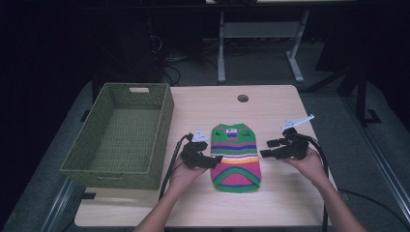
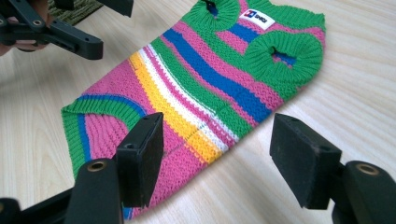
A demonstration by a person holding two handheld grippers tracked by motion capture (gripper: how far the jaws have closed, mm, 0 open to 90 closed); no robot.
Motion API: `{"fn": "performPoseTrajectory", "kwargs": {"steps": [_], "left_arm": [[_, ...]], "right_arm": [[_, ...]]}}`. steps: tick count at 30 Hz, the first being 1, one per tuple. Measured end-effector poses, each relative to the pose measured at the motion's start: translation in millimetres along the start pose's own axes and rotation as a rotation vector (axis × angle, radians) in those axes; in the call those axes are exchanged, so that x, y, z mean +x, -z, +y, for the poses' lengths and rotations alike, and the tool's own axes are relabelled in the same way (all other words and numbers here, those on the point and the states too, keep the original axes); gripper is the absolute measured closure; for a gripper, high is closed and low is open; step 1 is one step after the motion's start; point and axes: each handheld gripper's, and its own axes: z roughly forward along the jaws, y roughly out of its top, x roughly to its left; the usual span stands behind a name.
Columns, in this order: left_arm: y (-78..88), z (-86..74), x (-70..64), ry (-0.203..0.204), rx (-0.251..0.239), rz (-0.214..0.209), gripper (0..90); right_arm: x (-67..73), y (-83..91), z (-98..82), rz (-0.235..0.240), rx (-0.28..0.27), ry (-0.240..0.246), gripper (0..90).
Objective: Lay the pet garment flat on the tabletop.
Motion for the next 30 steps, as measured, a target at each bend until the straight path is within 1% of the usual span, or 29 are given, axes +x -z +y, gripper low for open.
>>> {"fn": "performPoseTrajectory", "kwargs": {"steps": [3, 4, 6, 12, 13, 14, 17, 19, 20, 23, 25, 26, 27, 29, 30], "left_arm": [[3.8, -0.7, -1.6, -0.003, -0.006, -0.005, 20.8], [5.7, -0.7, -2.4, -0.01, -0.005, -0.008, 20.7], [7.4, -1.3, -3.2, -0.012, -0.007, -0.011, 20.4], [11.5, -3.7, -4.7, -0.018, -0.008, -0.011, 19.2], [12.4, -4.1, -5.0, -0.02, -0.007, -0.01, 19.0], [13.0, -4.8, -5.4, -0.02, -0.01, -0.011, 19.0], [14.4, -6.5, -6.2, -0.023, -0.009, -0.009, 18.4], [15.5, -7.8, -6.8, -0.026, -0.003, -0.01, 18.4], [16.0, -8.8, -7.6, -0.03, -0.003, -0.012, 18.2], [16.8, -9.6, -9.0, -0.032, -0.003, -0.014, 18.2], [17.3, -10.6, -10.3, -0.033, -0.003, -0.019, 18.2], [17.9, -10.8, -11.0, -0.041, -0.001, -0.015, 18.2], [18.7, -11.2, -11.5, -0.054, -0.001, -0.013, 18.2], [19.1, -12.0, -13.5, -0.046, -0.007, -0.016, 18.2], [19.9, -12.5, -13.6, -0.055, -0.002, -0.018, 18.2]], "right_arm": [[-0.3, 2.4, -2.5, -0.002, -0.01, -0.004, 33.1], [-0.5, 5.2, -5.0, -0.006, -0.018, -0.008, 32.4], [-1.4, 7.9, -6.3, -0.009, -0.017, -0.018, 30.6], [-1.4, 17.4, -9.9, -0.027, -0.025, -0.017, 29.9], [-1.8, 18.8, -11.3, -0.032, -0.03, -0.011, 29.8], [-1.5, 20.2, -12.7, -0.034, -0.032, -0.017, 29.7], [-2.0, 23.8, -20.6, -0.032, -0.045, -0.015, 29.5], [-1.6, 24.3, -22.3, -0.032, -0.046, -0.013, 29.4], [-0.9, 25.1, -24.5, -0.034, -0.036, -0.011, 28.4], [-0.3, 27.2, -26.9, -0.034, -0.045, -0.007, 28.5], [-0.2, 28.9, -29.7, -0.043, -0.042, -0.006, 28.5], [-1.3, 30.8, -33.5, -0.048, -0.044, -0.009, 28.4], [-1.3, 30.8, -33.5, -0.048, -0.044, -0.009, 28.4], [-2.4, 33.3, -37.6, -0.053, -0.046, -0.014, 28.4], [-2.9, 34.5, -39.7, -0.05, -0.049, -0.021, 28.3]]}}
